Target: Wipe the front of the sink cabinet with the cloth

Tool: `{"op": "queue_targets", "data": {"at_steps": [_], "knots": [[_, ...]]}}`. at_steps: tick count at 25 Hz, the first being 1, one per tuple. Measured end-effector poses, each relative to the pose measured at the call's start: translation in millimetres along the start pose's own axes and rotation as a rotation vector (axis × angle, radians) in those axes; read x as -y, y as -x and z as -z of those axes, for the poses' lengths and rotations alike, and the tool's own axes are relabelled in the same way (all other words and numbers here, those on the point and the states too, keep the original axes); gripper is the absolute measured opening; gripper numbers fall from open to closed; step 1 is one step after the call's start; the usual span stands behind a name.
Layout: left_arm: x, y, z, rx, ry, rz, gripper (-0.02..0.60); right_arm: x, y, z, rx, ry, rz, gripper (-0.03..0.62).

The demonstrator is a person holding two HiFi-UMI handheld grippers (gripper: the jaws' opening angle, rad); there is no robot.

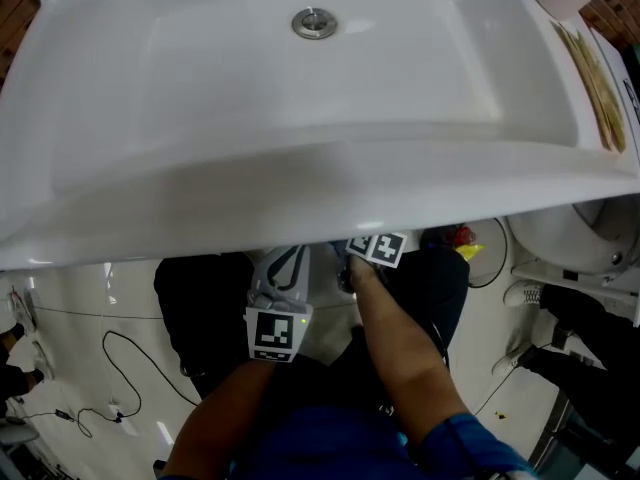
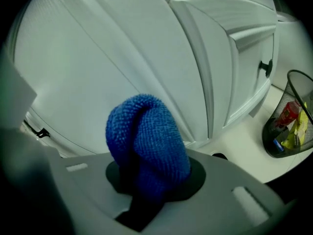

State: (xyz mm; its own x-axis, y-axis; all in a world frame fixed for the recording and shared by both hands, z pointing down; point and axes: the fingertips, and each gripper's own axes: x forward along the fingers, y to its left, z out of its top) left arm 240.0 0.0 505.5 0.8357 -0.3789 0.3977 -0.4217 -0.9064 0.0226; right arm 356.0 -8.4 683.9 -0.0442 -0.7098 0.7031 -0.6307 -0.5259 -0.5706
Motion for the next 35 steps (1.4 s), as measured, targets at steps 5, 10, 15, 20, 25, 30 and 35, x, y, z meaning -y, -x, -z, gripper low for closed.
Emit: {"op": "queue_targets", "data": {"at_steps": [5, 10, 15, 20, 25, 30, 35], "knots": [[7.3, -7.5, 1.3, -0.009, -0.011, 0.027, 0.0, 3.3, 11.9, 8.6, -0.017, -0.011, 0.004, 0.072], [24.8, -6.6, -7.9, 0.028, -0.029, 0.052, 0.002, -47.5, 73.8, -5.2, 0.067, 0.056, -0.131, 0.072], [38.1, -9.4, -20.2, 0.074, -0.032, 0.057, 0.0, -110.7, 182.5, -72.8, 0.321, 0.134, -0.318, 0.072], [48.4, -8.3, -26.0, 0.093, -0.042, 0.068, 0.0, -133.6, 225.2, -125.4, 0.454, 0.18, -0.355, 0.072], [47.4, -7.9, -25.8, 0.086, -0.052, 0.069, 0.0, -116.9, 205.4, -120.2, 0.41, 0.136, -0.328, 0.072], [41.7, -8.5, -23.0, 0.074, -0.038, 0.061, 0.0, -85.3, 167.8, -97.8, 0.33, 0.061, -0.273, 0.072], [38.7, -12.0, -16.2, 0.051, -0.016, 0.053, 0.0, -52.5, 126.5, -71.4, 0.236, 0.006, -0.216, 0.072]]}}
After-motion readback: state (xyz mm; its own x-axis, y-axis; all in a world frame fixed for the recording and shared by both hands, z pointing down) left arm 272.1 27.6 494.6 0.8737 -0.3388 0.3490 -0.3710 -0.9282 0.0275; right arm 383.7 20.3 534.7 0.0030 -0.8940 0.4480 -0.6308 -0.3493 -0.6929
